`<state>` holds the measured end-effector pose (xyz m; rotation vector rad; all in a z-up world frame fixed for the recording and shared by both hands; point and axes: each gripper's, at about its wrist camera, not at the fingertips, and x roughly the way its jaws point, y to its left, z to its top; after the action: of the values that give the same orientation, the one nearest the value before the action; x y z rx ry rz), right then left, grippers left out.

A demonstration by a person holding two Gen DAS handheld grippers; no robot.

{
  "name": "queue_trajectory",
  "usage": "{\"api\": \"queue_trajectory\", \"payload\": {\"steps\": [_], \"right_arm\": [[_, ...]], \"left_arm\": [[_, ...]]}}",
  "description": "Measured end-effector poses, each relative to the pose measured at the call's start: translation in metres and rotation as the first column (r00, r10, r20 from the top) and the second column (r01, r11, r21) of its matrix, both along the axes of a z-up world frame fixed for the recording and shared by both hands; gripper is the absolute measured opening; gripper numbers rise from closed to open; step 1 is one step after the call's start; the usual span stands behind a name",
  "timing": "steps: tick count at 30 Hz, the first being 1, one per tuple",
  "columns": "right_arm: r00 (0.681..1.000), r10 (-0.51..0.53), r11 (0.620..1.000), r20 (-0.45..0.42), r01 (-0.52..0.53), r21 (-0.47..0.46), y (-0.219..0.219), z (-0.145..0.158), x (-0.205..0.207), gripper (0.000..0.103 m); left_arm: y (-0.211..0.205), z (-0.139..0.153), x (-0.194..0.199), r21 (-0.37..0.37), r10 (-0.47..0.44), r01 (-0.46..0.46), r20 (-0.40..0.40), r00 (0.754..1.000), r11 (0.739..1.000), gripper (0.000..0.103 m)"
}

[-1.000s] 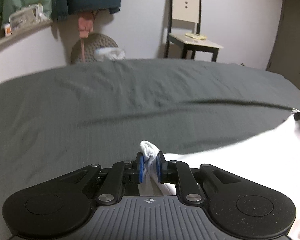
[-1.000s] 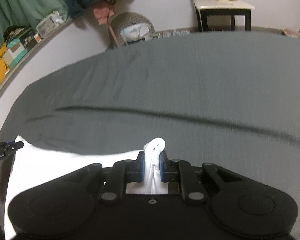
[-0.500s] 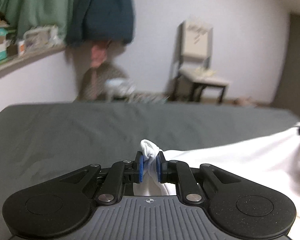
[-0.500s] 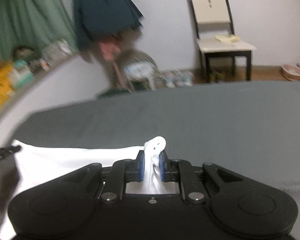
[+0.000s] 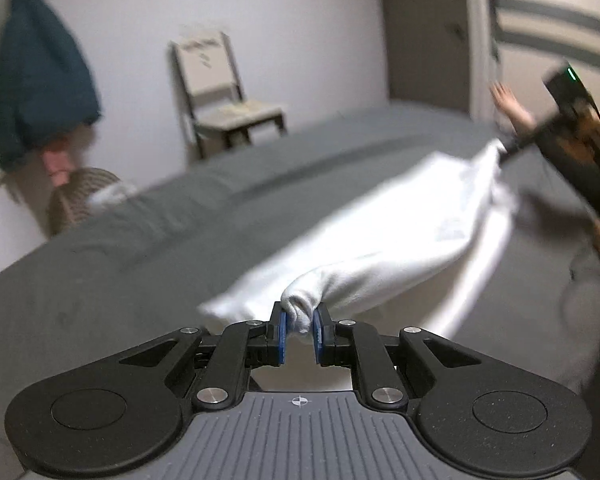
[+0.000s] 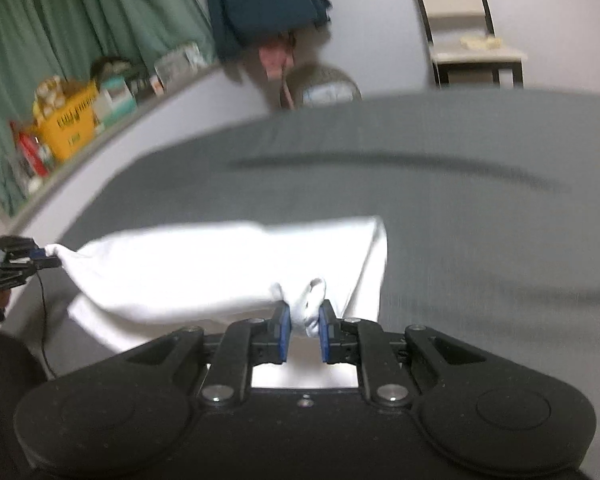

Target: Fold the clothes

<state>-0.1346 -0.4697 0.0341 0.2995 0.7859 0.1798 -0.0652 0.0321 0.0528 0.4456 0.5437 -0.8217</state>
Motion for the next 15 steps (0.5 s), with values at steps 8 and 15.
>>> {"api": "queue_trajectory", "payload": {"steps": [8,15], "right_arm": [[0.996,0.065,0.931,-0.065,-0.084,-0.356,0.053,-0.024,-0.013,0.044],[0.951,0.303,0.594,-0.070,-0.245,-0.766,0.112,-0.033,-0.021,0.048]], "left_arm": [[-0.048,-0.035,-0.034,0.405,-0.111,0.023,0.194,0.975,0.914,0.035],[-0.079,-0.042,-0.051,0.579,-0.301,0.014,0.403,0.865,0.815,0.100]]}}
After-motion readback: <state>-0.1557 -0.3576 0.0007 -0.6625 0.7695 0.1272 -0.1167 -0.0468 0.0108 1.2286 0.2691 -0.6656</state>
